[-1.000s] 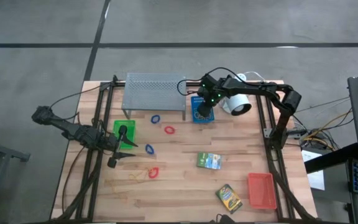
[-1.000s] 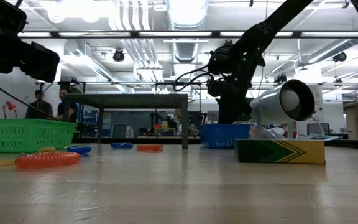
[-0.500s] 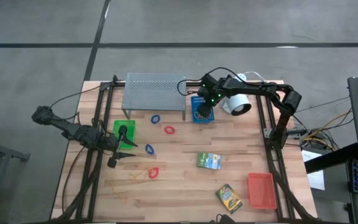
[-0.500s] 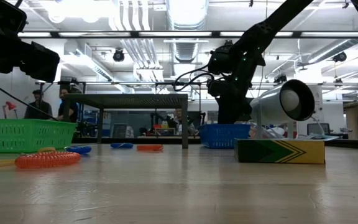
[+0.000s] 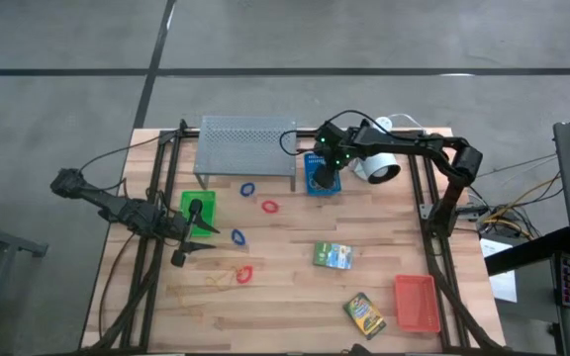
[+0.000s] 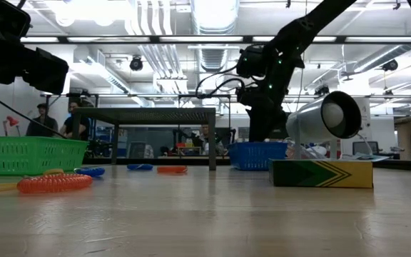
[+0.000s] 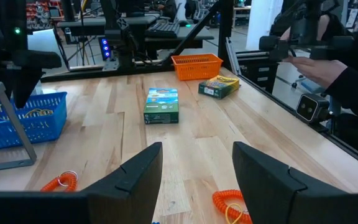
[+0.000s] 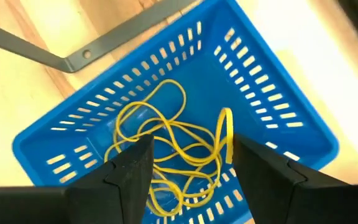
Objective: Pick & Place Office Desk Supplies
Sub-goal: Put the yellow rubber band into the blue bin
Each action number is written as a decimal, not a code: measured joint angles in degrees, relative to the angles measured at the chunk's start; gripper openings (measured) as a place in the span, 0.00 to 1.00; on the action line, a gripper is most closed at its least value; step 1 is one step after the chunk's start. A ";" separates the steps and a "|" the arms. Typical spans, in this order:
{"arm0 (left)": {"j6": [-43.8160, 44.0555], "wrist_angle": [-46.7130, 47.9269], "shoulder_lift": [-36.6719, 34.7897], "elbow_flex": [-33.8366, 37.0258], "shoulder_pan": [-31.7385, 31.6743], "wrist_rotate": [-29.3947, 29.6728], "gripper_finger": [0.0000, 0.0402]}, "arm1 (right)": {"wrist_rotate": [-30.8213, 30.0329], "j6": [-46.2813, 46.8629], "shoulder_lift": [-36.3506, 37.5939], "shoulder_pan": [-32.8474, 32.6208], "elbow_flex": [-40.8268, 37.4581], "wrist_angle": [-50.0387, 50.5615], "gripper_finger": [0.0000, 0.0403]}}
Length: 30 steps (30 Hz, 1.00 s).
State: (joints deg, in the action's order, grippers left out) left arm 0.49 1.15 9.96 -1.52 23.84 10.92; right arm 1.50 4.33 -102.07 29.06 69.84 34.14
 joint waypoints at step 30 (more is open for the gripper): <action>0.00 0.00 0.02 -0.02 0.02 -0.01 0.50 | -1.47 1.70 2.72 -4.89 0.00 -0.12 0.53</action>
State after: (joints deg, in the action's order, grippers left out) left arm 0.49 1.15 9.98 -1.54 23.86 10.91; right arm 0.03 6.02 -99.35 24.16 69.84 34.02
